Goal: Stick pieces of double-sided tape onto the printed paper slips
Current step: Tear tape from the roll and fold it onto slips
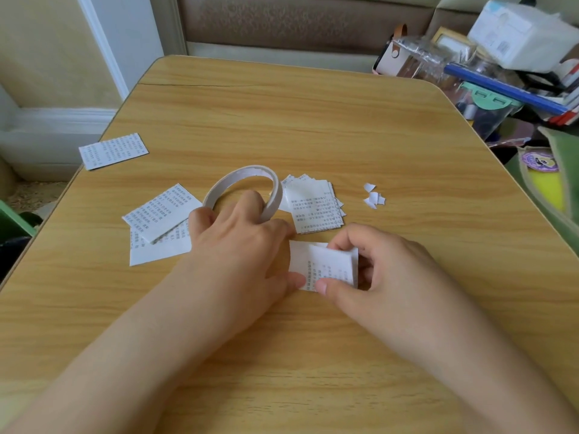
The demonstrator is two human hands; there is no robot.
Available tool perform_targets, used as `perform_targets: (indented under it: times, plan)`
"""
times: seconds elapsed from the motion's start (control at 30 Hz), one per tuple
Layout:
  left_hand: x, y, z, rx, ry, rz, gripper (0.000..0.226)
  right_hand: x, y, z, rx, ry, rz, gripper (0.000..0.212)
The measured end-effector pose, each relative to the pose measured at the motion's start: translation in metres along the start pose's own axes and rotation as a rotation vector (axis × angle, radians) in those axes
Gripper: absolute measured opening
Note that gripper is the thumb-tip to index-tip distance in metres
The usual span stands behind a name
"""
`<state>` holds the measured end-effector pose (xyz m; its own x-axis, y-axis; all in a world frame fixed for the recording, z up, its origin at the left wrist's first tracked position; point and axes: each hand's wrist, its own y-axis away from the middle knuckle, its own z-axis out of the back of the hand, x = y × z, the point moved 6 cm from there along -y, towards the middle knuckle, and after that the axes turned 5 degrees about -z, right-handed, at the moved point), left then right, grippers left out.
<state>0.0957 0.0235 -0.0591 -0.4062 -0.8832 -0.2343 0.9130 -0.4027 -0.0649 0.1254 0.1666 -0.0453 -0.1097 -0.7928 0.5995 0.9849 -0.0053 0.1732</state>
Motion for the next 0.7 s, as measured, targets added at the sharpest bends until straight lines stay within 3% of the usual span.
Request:
perform_targets:
  times: [0.13,0.27,0.33,0.47,0.57,0.7]
  plan:
    - [0.000,0.001,0.004,-0.100,0.085,-0.008,0.054,-0.003,-0.006,0.003,-0.096,-0.154,0.072,0.011]
    - [0.003,0.009,0.033,-0.432,0.366,-0.033,0.033,0.000,-0.009,0.021,-0.165,-0.485,0.148,0.009]
    - [0.008,0.014,0.044,-0.494,0.562,0.045,0.025,0.007,-0.008,0.030,-0.161,-0.664,0.210,0.004]
    - [0.006,0.011,0.050,-0.448,0.844,0.126,0.025,0.020,-0.007,0.035,-0.144,-0.860,0.319,0.007]
    - [0.002,0.007,0.047,-0.393,0.927,0.112,0.035,0.029,-0.007,0.034,-0.127,-0.881,0.354,0.006]
    - [0.006,0.007,0.045,-0.382,1.005,0.131,0.031,0.034,-0.010,0.033,-0.155,-0.842,0.347,0.009]
